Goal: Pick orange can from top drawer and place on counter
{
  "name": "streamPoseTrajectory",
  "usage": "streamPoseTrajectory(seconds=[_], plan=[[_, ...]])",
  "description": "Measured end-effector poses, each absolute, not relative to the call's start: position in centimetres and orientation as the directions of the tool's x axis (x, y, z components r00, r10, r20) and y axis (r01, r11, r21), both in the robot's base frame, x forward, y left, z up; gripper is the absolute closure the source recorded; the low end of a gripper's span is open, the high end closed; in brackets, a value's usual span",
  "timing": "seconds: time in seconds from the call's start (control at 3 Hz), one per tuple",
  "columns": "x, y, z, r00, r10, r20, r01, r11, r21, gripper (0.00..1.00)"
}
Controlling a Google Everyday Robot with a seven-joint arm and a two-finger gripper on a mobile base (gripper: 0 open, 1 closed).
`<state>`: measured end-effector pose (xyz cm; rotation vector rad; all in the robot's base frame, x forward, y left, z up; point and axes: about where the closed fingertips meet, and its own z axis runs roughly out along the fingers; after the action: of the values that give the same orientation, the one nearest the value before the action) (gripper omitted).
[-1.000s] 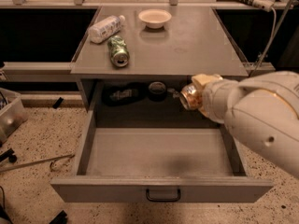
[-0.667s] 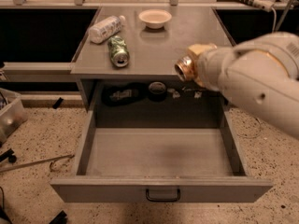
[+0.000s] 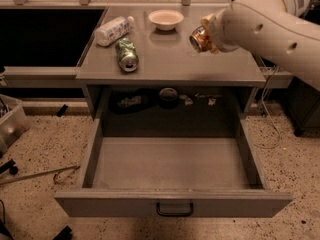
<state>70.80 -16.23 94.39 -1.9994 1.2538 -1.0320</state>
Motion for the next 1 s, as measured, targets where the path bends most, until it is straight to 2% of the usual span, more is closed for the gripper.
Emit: streamPoseTrajectory(seconds=[0.67, 1.0], plan=[[77.3, -18.2, 92.0, 0.328, -0.873, 0.360, -0.643, -0.486, -0.592, 1.00], [78.2, -17.8, 90.5, 0.377, -0.860, 0.344, -0.678, -0.509, -0.530, 1.00]])
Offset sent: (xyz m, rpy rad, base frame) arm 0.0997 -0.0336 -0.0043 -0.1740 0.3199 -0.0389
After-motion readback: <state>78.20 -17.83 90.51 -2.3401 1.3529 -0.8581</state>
